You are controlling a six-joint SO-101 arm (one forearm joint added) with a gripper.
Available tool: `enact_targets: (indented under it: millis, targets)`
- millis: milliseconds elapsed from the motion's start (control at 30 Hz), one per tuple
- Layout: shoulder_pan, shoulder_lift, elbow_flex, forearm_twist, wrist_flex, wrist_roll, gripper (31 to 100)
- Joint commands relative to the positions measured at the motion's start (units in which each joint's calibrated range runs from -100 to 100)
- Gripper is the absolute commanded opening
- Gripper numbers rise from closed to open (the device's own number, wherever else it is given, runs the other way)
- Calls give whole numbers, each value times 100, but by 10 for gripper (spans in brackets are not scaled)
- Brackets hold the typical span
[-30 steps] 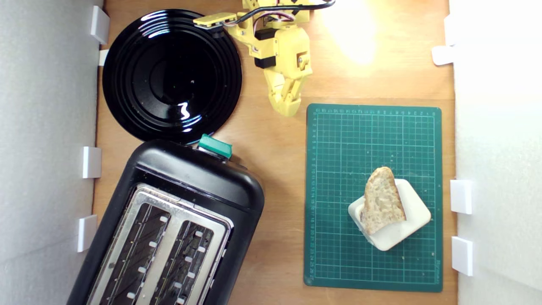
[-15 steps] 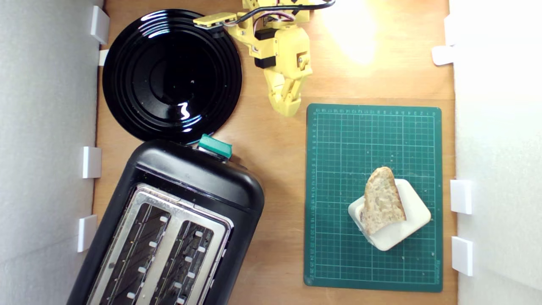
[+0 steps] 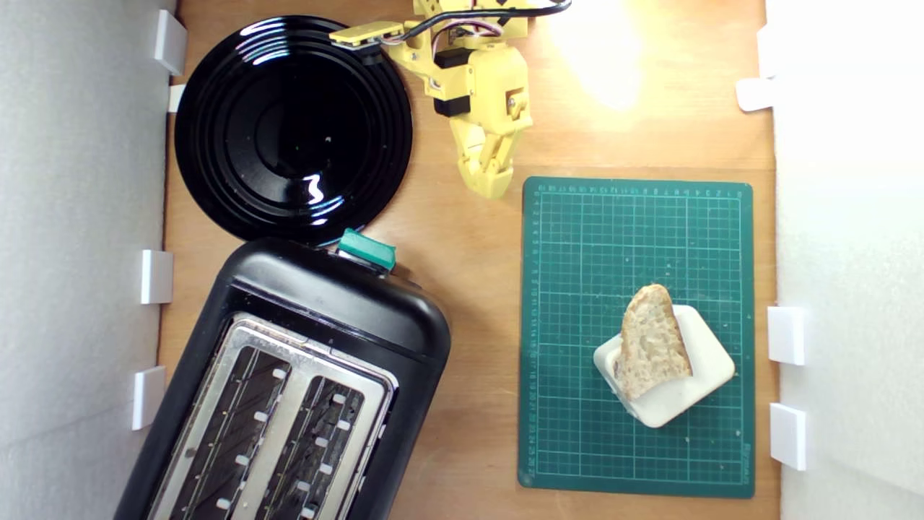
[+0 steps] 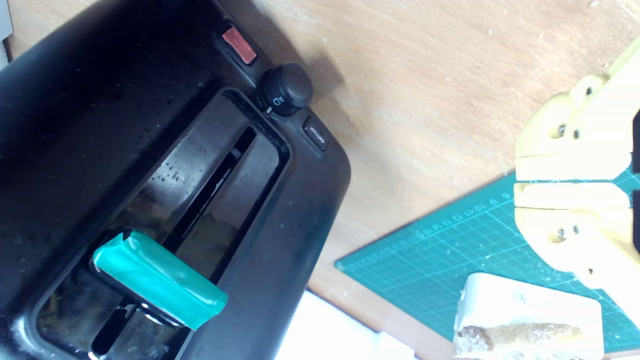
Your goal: Pick bread and place in toaster
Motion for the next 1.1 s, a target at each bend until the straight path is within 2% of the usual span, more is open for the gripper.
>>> enact_targets:
  millis: [0,233,333,400,600,800,1067]
  targets:
    - [43,-10,12,-23,31,-4,342]
    - [19,165,-7,41,14,27,343]
    - [-21,731,-215,-59,-29,27,343]
    - [-158,1188,-397,-249,-344,27,343]
    - [-448,2444,-1132,-340,-1368,-30,344]
    - [-730,3576,-2285,-657,-1718,-480,344]
    - [-1431,3950,-3021,-467,-2042,-1307,344]
